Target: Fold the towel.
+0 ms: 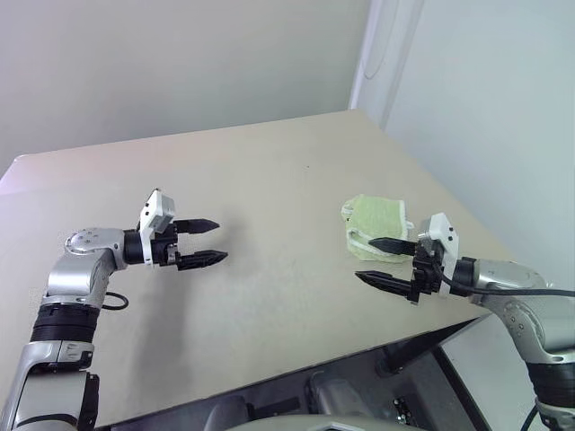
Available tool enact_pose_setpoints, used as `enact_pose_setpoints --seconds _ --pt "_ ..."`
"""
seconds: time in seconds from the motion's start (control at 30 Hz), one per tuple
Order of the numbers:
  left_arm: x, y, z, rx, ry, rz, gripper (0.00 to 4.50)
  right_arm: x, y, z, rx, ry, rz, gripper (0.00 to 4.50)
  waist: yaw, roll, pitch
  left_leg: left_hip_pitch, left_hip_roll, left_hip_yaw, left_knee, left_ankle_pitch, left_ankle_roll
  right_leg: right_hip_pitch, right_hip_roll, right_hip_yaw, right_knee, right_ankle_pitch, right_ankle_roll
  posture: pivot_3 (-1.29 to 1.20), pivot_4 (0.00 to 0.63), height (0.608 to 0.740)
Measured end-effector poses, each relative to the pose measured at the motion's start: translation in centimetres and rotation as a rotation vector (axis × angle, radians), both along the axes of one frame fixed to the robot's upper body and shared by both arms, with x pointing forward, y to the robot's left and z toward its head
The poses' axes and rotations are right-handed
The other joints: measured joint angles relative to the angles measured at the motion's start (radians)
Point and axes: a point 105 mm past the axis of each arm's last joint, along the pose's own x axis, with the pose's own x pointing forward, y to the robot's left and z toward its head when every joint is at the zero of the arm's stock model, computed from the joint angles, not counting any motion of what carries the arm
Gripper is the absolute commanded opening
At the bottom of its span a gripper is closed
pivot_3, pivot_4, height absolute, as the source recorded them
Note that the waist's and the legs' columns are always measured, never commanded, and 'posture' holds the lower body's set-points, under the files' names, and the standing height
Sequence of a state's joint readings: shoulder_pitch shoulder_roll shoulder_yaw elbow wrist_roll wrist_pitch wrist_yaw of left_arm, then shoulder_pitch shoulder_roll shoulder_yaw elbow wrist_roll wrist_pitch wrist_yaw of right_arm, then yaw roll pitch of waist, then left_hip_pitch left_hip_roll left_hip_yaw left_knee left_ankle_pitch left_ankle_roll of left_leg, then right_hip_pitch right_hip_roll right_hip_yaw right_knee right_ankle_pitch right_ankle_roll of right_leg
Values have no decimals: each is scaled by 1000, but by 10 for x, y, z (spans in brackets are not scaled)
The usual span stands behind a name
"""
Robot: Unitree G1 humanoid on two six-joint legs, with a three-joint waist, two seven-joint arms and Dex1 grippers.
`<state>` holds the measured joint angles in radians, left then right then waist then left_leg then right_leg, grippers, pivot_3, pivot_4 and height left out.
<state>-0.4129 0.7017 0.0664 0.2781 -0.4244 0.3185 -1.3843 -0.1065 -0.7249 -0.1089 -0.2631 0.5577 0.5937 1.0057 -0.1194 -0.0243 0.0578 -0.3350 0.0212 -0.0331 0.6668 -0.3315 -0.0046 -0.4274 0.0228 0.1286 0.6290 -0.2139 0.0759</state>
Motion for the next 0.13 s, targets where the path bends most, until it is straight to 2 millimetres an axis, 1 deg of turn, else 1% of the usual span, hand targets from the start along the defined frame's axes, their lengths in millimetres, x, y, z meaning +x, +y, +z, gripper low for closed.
enact_pose_setpoints --seconds 0.07,0.13 --pt "-2 0 1 6 -2 -4 4500 2 0 -3 -6 8 0 4450 0 0 0 0 0 0 0 0 0 0 0 0 0 0 0 0 0 740" --pt "-5 2 -2 13 12 -6 4500 2 0 -5 -9 17 1 4450 0 0 0 0 0 0 0 0 0 0 0 0 0 0 0 0 0 740"
